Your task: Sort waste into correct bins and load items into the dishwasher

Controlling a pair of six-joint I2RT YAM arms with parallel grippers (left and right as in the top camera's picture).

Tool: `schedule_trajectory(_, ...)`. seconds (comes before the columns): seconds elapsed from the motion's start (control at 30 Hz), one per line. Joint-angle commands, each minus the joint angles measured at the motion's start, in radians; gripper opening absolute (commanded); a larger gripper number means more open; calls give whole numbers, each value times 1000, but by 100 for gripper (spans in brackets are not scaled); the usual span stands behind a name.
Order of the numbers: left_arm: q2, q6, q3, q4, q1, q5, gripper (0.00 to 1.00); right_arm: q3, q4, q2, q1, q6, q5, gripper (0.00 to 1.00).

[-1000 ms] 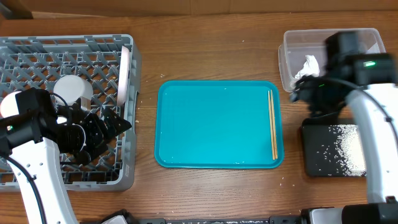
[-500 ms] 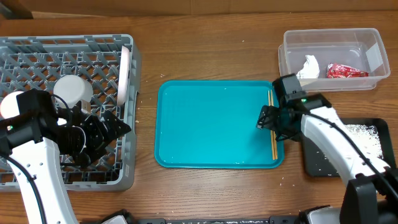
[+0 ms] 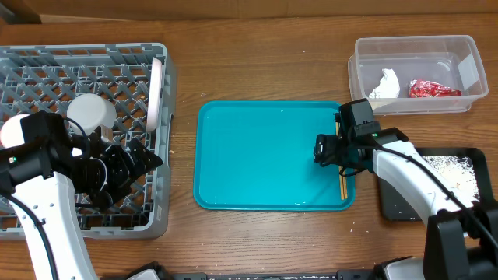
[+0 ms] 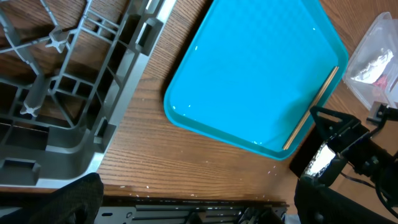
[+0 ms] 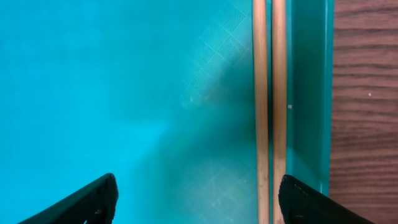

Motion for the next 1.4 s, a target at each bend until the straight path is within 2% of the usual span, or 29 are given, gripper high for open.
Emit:
schedule_trajectory(0.0,1,-2,0,2,-6,-6,100,-7,24,32,2,-19,20,85)
schedule_trajectory(0.2,1,-2,0,2,-6,-7,100,-7,50,105,2,-23,55,85)
schedule_trajectory(0.43,1,-2,0,9,-6,-21,100,-3,61,114,2,-22,51,79)
schedule_trajectory(0.57,1,-2,0,10,-6,-21,100,-3,60,114,2,-22,-7,70)
schedule_trajectory(0.6,1,-2,0,10,-6,-21,100,-3,60,114,2,-18,-28,59)
schedule_trajectory(0.63,1,-2,0,11,-6,-21,100,-3,60,114,2,-14,-51,55)
schedule_trajectory(0.77,1,-2,0,12,-6,-21,100,-3,61,114,19,-6,-202,52)
schedule_trajectory(0.9,1,-2,0,13,-6,-21,100,-3,84,114,86,106,-316,51)
schedule_trajectory(1.0,1,-2,0,13,-6,-21,100,-3,143,114,198,199,-389,50)
schedule_trajectory(1.2,1,-2,0,13,-6,-20,100,2,304,114,451,402,-352,52)
schedule_trajectory(1.37,1,15,0,3,-8,24,100,83,197,74,446,429,-346,49)
